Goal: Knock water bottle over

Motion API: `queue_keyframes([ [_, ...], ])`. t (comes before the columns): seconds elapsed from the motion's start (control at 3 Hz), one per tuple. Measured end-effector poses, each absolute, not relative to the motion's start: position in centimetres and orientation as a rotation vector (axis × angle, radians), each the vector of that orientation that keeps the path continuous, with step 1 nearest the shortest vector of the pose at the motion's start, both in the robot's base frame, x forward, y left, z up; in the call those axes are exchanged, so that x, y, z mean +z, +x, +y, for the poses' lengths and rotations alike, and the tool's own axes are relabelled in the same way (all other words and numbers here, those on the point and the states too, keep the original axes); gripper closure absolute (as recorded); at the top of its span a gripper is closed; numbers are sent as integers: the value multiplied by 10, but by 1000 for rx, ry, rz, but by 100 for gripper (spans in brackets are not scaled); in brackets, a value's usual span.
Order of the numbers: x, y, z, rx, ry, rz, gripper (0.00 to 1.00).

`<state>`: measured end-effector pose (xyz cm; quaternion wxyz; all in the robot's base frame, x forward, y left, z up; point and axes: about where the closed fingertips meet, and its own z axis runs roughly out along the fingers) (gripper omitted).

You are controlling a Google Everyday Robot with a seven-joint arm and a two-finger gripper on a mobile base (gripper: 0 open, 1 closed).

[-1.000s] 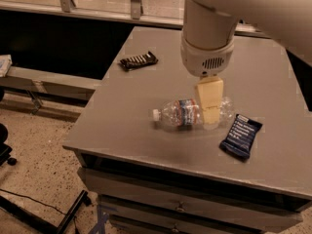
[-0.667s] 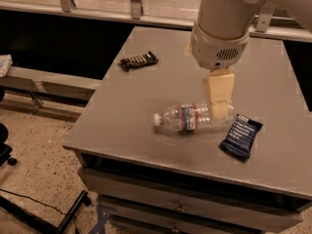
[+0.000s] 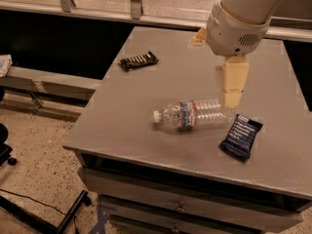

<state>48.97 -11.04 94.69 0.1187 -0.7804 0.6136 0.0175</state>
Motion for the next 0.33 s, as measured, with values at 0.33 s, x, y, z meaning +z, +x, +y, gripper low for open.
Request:
queue_keyframes([
  [0.33,947,490,-110,48,-2280,1794,0],
])
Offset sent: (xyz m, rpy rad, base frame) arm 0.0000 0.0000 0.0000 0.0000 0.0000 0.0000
